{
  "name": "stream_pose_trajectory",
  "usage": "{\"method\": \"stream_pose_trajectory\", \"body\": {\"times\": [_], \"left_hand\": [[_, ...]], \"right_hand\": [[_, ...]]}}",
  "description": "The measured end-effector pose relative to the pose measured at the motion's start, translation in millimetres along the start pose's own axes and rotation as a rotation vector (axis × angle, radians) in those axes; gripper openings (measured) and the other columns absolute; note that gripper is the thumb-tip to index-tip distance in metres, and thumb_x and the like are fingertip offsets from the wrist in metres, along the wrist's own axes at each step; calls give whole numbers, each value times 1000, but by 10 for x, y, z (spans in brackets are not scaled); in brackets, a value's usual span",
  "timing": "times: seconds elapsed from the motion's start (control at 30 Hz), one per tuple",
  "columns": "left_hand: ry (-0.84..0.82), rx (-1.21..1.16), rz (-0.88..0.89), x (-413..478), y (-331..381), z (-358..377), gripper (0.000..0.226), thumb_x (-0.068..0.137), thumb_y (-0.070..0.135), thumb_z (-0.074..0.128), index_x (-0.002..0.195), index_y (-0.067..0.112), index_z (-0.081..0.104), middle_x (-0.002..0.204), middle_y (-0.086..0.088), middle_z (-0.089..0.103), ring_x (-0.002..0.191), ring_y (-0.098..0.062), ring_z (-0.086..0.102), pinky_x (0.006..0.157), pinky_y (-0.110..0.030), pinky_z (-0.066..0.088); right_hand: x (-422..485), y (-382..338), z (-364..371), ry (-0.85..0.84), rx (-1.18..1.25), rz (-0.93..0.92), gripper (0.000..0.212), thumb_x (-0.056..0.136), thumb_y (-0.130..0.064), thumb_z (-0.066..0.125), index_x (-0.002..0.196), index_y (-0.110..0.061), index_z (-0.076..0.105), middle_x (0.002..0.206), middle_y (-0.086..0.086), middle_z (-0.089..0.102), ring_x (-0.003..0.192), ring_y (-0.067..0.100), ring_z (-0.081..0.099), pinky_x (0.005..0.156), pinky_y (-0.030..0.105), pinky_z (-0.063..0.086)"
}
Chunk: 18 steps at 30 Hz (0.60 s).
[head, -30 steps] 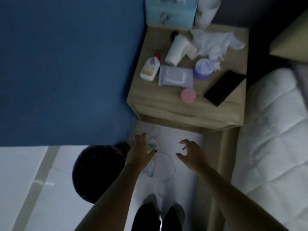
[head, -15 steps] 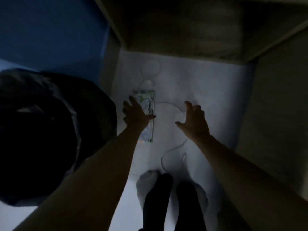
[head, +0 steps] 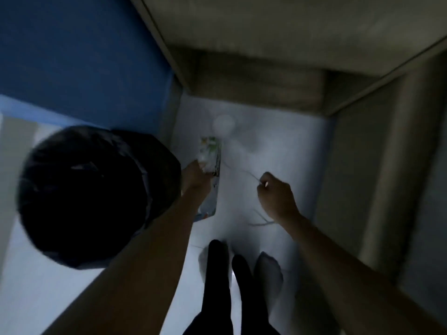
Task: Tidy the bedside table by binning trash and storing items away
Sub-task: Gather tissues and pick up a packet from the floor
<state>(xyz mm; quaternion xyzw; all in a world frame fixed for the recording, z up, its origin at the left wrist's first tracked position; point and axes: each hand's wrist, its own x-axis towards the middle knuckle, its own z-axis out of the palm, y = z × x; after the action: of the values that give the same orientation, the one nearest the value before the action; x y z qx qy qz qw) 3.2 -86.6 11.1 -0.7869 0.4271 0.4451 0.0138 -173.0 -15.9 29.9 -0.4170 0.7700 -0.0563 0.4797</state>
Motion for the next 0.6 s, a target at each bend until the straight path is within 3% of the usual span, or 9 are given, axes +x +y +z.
{"method": "stream_pose_trajectory", "body": {"times": [0.07,0.17,0.27,0.33,0.43,0.5,0.6], "left_hand": [[-28,48,5,-385,223,-341,40,79,23,74,112,2,63,118,-18,66,106,-32,64,82,-32,52],[-83,-5,-4,-1160,697,-1079,42,82,22,71,120,6,62,122,-15,65,112,-30,62,88,-30,48],[-120,-100,-7,-1871,1276,-1893,44,84,17,69,125,5,58,127,-16,62,116,-29,59,92,-30,46],[-151,-150,48,-2188,1662,-2351,50,81,11,73,126,-2,55,127,-17,60,114,-28,58,83,-26,43],[-180,-219,92,-2699,2191,-3072,28,77,0,73,103,-1,62,97,-13,62,95,-21,54,74,-25,35],[-166,-232,130,-3051,2522,-3486,15,78,2,73,90,3,65,90,-15,64,89,-24,56,72,-29,39],[-153,-288,194,-3365,2940,-3889,36,81,1,70,114,-6,60,102,-17,61,83,-25,56,71,-29,42]], "right_hand": [[-400,-281,-291,-34,38,19,11,86,-19,51,77,-15,45,62,3,51,63,27,51,58,31,40],[-1158,-812,-974,-56,-5,-29,24,85,-39,56,73,-24,41,61,-5,49,63,19,53,59,27,37],[-1758,-1344,-1707,-18,-65,-69,24,79,-52,47,65,-33,42,57,-7,50,68,21,60,60,30,44],[-2011,-1682,-2131,11,-47,-103,23,74,-57,38,65,-38,47,62,-1,63,71,23,66,61,30,48],[-2495,-2346,-2917,106,-62,-165,23,86,-39,47,68,-29,55,74,5,70,74,24,67,61,28,43],[-2836,-2734,-3434,206,-70,-199,24,86,-29,47,78,-17,66,82,9,72,80,25,67,64,26,39],[-3148,-3176,-4077,344,-84,-210,19,84,-23,55,80,-12,71,88,9,74,87,25,68,67,24,42]]}}
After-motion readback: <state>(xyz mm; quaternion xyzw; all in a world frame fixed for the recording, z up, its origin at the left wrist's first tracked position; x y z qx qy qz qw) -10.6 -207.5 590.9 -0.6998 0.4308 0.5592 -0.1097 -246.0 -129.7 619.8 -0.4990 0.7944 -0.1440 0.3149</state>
